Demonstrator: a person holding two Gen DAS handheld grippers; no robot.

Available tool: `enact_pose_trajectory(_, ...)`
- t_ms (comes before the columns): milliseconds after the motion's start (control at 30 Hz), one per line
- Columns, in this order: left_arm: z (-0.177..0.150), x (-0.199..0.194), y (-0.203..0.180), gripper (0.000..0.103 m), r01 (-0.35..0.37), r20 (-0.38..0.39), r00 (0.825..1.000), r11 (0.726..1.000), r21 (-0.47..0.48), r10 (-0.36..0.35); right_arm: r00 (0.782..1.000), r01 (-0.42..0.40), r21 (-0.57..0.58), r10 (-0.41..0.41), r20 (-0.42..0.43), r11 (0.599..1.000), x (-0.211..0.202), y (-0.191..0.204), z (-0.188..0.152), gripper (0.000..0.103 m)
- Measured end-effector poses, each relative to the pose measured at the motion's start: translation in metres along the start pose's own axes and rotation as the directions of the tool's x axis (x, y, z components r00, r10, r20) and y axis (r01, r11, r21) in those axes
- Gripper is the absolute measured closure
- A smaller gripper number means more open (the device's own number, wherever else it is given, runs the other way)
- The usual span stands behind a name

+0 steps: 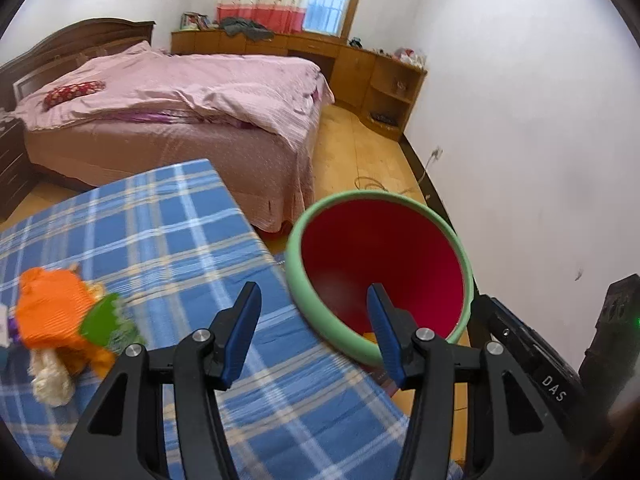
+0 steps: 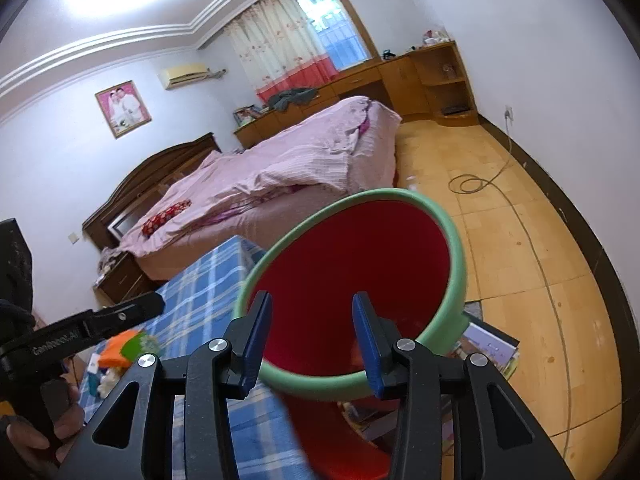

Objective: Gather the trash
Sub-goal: 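Return the left tool to the table and approach the white medicine box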

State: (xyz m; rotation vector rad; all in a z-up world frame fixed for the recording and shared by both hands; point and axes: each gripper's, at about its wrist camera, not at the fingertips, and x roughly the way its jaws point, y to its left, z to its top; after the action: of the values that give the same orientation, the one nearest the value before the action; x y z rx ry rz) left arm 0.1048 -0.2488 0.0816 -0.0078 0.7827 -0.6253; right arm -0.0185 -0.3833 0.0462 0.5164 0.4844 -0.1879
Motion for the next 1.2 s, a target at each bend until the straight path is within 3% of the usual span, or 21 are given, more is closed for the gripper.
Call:
enact_pose_trajectory(233, -0.010, -0.043, 0.035, 0.048, -0.037, 0.050, 0.998, 0.997, -0.066, 0.041, 0.998, -0.056, -0.028, 0.056, -0.015, 0.998, -0.013, 0.034, -0.010, 0.060)
enact_pose_trajectory(567, -0.025, -0.080, 0.104, 0.048, -0.096, 0.059, 0.993, 0.983, -0.157, 0.106, 0.995, -0.087, -0.067, 0.085, -0.044, 0.994, -0.023, 0.071, -0.024, 0.054)
enact_pose_trajectory(767, -0.022, -0.079, 0.152, 0.048, -0.187, 0.031, 0.980, 0.965, -0.183, 0.196, 0.992, -0.095, -0.080, 0.088, -0.096, 0.992, -0.008, 0.089, -0.031, 0.052)
enact_pose_trajectory(1033, -0.011, -0.068, 0.231, 0.048, -0.306, -0.015, 0.950, 0.921, -0.241, 0.312, 0.971, -0.117, -0.066, 0.101, -0.217, 0.991, 0.033, 0.106, -0.043, 0.051)
enact_pose_trajectory(1200, -0.007, -0.058, 0.270, 0.048, -0.343, -0.061, 0.939, 0.898, -0.277, 0.340, 0.961, -0.116, -0.077, 0.092, -0.262, 0.990, 0.052, 0.116, -0.047, 0.051)
